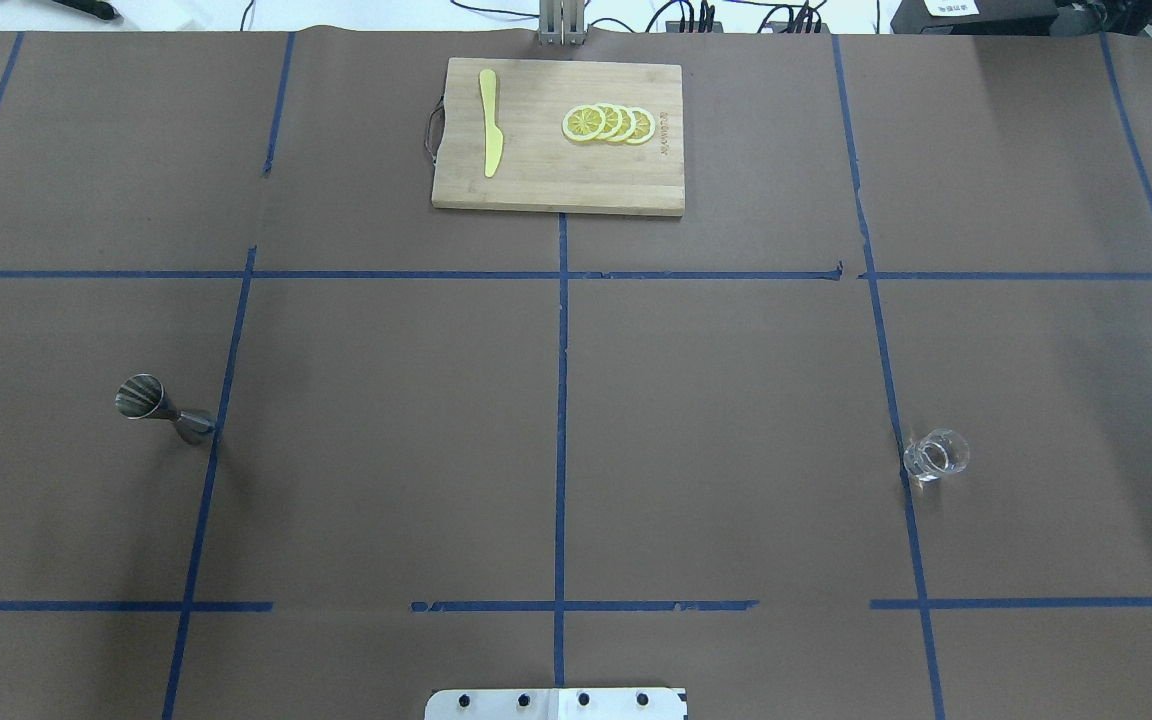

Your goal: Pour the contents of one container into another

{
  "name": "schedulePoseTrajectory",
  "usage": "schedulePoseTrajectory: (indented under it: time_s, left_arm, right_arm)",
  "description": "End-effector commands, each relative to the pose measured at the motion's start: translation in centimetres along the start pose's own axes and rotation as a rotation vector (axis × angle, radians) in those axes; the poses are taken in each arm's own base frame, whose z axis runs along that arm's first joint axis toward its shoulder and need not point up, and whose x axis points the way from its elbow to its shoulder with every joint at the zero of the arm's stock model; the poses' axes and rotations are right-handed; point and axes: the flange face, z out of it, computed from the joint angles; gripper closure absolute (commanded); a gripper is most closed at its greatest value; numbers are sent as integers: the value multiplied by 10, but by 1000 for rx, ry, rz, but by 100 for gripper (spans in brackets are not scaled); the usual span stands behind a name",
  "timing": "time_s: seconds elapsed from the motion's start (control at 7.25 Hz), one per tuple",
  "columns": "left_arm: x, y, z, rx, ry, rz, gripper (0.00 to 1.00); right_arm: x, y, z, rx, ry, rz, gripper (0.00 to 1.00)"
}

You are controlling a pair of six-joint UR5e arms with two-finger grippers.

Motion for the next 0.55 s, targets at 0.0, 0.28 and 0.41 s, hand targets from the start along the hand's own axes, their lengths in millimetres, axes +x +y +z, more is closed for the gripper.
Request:
schedulePoseTrajectory:
  time_s: [0.0, 0.28, 0.41]
  left_arm:
    - [69, 1, 37, 222, 26, 18, 0]
    - [112, -1, 53, 319, 20, -21, 0]
    - [144, 2, 71, 352, 21, -65, 1]
  right_arm:
    - [0, 0, 0, 0, -3, 1, 0]
    - [-1, 0, 0, 0, -12, 0, 0]
    - [-2, 0, 0, 1, -14, -1, 0]
